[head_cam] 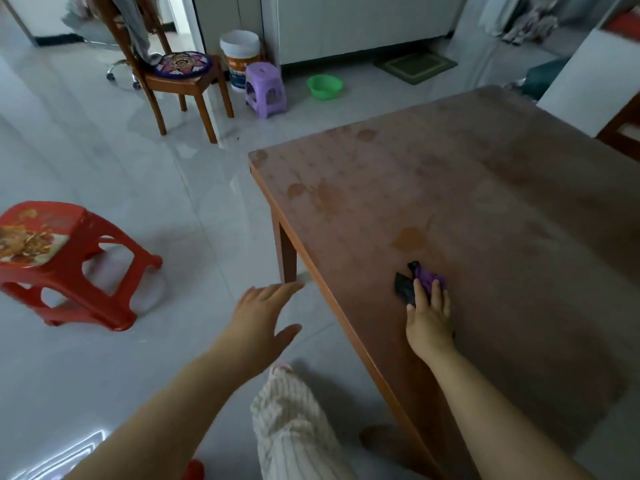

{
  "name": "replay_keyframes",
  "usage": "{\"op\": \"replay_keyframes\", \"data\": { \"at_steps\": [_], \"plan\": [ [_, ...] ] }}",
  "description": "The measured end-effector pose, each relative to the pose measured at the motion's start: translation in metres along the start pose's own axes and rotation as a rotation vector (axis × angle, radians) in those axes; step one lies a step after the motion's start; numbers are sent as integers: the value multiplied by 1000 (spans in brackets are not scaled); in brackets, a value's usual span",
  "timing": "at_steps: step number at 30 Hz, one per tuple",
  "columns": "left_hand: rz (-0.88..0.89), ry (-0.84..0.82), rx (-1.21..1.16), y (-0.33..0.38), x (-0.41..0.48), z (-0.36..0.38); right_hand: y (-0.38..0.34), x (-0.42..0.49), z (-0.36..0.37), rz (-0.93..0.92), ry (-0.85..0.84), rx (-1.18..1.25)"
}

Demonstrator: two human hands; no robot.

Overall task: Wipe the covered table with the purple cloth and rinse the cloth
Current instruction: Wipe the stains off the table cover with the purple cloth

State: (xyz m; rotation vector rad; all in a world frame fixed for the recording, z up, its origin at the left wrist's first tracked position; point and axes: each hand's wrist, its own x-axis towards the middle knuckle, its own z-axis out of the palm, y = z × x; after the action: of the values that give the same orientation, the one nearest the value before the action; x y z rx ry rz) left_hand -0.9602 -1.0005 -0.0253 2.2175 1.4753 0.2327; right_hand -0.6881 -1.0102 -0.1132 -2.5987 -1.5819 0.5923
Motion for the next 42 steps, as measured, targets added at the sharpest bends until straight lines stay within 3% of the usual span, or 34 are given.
{"op": "replay_keyframes", "data": {
  "at_steps": [7,14,18,21,26,32,36,42],
  "plan": [
    [175,-209,152,-31,178,-22,-92,79,-4,-76,14,67],
    [154,-358,190,-75,288,-47,-198,161,-1,-360,-39,51],
    [219,-419,274,-108,344,-47,-231,219,-8,-336,3,59],
    [344,-485,392,-129,388,-55,-244,264,-17,-207,39,84],
    [584,-507,394,-169,477,-94,-286,335,-32,145,143,195],
    [854,-631,424,-210,564,-152,-358,344,-11,399,233,217],
    [1010,-782,380,-189,594,-142,-373,329,2,648,181,214],
    [1283,-908,387,-149,634,-117,-343,338,-5,922,288,233]
  ]
}}
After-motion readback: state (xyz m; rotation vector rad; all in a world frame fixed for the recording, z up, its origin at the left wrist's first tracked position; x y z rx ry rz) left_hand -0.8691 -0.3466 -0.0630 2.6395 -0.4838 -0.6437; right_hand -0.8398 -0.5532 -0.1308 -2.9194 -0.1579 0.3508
